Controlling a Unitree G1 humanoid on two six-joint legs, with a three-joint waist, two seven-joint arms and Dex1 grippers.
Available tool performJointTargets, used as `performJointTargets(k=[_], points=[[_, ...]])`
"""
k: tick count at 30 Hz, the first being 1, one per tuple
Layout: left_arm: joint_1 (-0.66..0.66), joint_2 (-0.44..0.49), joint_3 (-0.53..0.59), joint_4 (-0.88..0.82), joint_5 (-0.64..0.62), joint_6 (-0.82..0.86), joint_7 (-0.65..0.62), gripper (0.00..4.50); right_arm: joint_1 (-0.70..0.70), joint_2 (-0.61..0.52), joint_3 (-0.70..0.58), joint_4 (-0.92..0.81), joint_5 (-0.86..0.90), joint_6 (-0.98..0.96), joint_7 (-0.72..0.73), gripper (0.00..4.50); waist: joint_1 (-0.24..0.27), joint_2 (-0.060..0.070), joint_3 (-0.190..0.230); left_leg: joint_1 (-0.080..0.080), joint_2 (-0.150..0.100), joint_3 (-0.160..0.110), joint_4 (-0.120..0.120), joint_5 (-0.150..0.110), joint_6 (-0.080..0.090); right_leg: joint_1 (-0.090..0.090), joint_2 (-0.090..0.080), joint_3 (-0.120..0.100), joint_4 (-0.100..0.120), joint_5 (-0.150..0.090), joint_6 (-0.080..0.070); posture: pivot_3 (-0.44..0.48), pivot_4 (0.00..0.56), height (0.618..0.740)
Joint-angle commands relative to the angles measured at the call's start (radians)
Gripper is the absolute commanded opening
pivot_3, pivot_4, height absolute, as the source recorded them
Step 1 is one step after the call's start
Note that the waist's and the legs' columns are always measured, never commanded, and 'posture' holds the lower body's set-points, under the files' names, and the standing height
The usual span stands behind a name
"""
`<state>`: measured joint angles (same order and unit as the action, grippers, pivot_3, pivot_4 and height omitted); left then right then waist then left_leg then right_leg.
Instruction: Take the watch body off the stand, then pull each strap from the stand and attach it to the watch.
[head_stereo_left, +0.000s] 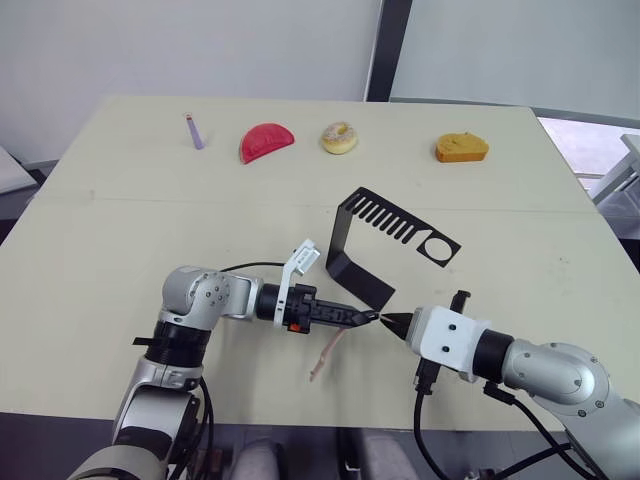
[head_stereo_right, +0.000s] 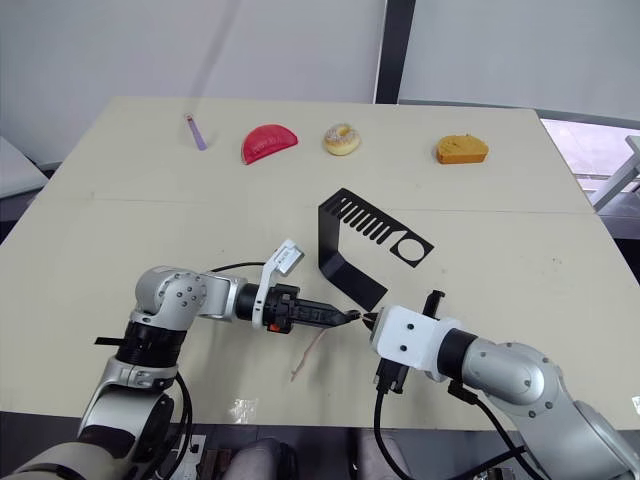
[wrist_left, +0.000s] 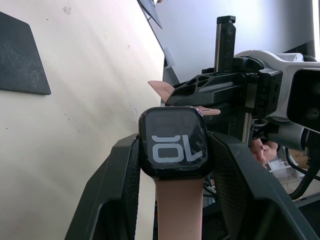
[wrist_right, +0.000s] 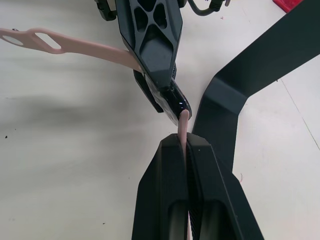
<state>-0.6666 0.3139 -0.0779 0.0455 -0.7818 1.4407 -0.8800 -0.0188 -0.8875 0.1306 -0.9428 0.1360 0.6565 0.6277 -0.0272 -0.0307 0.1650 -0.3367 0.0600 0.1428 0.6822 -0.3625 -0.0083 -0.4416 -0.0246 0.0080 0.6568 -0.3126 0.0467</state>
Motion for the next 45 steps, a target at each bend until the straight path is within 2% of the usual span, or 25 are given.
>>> performJointTargets(k=[1,45], points=[[-0.019,-0.024,0.001,-0.056,-0.054,0.008,-0.011,1.6,-0.018,0.01,-0.001,-0.02,-0.004,-0.006,0.005,0.0,0.0,0.0,0.0,0.0,0.0,0.0,0.0,0.0,0.0,0.0,0.0,0.0,0.0,0.0,0.0,0.0,0.15,0.737],[-0.012,-0.035,0.01,-0.071,-0.06,0.009,0.002,1.6,-0.054,0.022,-0.002,-0.019,-0.002,0.041,-0.001,0.0,0.0,0.0,0.0,0.0,0.0,0.0,0.0,0.0,0.0,0.0,0.0,0.0,0.0,0.0,0.0,0.0,0.15,0.737]])
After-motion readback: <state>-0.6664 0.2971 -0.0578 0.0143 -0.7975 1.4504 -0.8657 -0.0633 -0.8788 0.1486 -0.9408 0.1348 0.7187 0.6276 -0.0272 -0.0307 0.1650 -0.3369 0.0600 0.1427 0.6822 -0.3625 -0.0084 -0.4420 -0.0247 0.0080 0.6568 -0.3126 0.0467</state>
